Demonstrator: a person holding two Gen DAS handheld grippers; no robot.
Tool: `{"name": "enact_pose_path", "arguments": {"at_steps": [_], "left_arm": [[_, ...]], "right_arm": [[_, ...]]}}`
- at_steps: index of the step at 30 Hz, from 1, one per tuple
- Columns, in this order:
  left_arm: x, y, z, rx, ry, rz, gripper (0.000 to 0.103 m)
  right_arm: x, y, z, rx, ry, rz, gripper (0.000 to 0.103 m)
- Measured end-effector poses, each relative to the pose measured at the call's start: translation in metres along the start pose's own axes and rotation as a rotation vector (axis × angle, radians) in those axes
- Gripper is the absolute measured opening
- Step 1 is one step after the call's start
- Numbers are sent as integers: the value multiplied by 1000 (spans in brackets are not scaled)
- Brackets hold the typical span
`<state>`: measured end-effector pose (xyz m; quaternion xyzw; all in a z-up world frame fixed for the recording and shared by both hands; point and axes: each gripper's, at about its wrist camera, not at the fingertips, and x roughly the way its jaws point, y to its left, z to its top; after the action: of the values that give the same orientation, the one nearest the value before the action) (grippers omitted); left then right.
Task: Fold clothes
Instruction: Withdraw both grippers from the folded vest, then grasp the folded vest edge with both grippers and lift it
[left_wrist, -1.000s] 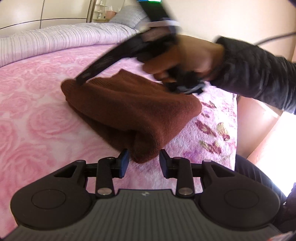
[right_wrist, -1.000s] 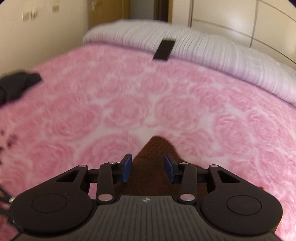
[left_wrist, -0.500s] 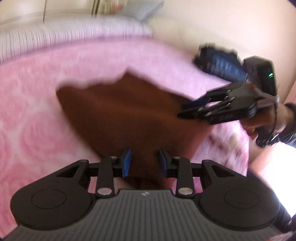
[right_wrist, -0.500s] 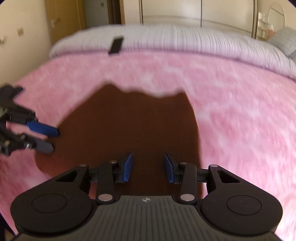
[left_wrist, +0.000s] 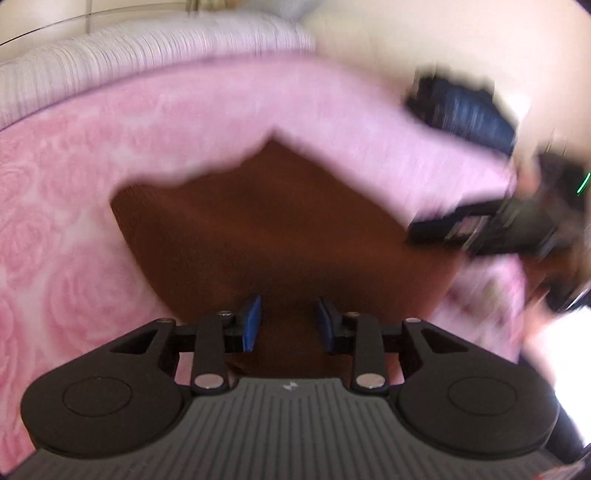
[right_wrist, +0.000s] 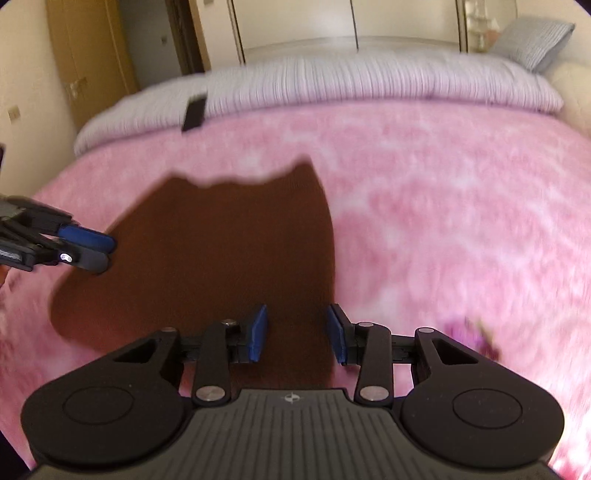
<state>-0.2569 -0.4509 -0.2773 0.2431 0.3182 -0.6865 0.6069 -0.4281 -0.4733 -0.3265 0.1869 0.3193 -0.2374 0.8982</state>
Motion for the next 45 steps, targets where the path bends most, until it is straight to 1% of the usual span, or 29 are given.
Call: {"name": "enact_pose_path", "arguments": {"at_steps": [3,7,8,10,11,13,14,15,17,18,20,22,24,25,26,29,31,35,38,43,45], "left_arm": [[-10,0,5,-18,-7,8,28],[-35,-10,8,36,-51,55,30],[-42,-14,7,38,-70,56,32],[-52,-22,5,35,-102,28,32],[-54,-28,3,41,-101,11,32],[-49,-41,-4,76,-67,-2,32],[-41,-47,-9,106,-38,12,33],[-32,-54,-15,138,-7,30,36],[-19,-65,-28,230,-3,84,38],[-18,-65,-26,222,0,87,38],[-19,-63,-20,186,8,83,39],[-27,-61,-16,185,5,79,39],[-41,-61,-14,210,-16,92,39],[-47,-60,-14,224,-23,107,39],[-53,-58,-14,238,-30,124,39],[-69,-51,-17,271,-33,184,48],[-75,-44,-21,273,-25,218,49],[-85,-32,-30,255,-20,245,53],[-90,-26,-38,253,-22,258,57],[-92,-15,-47,250,-34,277,59],[-92,-12,-51,267,-42,289,63]], "right_arm": [[-17,-2,0,22,-33,-14,41],[-40,0,-6,37,-60,-35,43],[-47,1,-9,51,-68,-27,43],[-56,5,-14,89,-83,5,43],[-59,9,-18,108,-91,27,43],[-61,19,-23,118,-90,56,44],[-62,24,-25,122,-89,69,44],[-57,28,-27,120,-76,74,44],[-44,35,-29,113,-45,81,45],[-36,37,-30,111,-21,82,46],[-26,41,-31,98,19,81,51],[-32,45,-30,71,19,73,52],[-41,49,-29,48,11,64,52],[-47,51,-30,35,4,54,54],[-51,54,-31,10,1,35,57],[-58,69,-36,-77,0,-6,63],[-57,83,-39,-147,8,-19,67],[-45,116,-43,-306,19,-58,69],[-33,149,-42,-481,8,-78,72],[0,207,-45,-803,14,-98,73],[17,224,-51,-930,30,-137,73]]}}
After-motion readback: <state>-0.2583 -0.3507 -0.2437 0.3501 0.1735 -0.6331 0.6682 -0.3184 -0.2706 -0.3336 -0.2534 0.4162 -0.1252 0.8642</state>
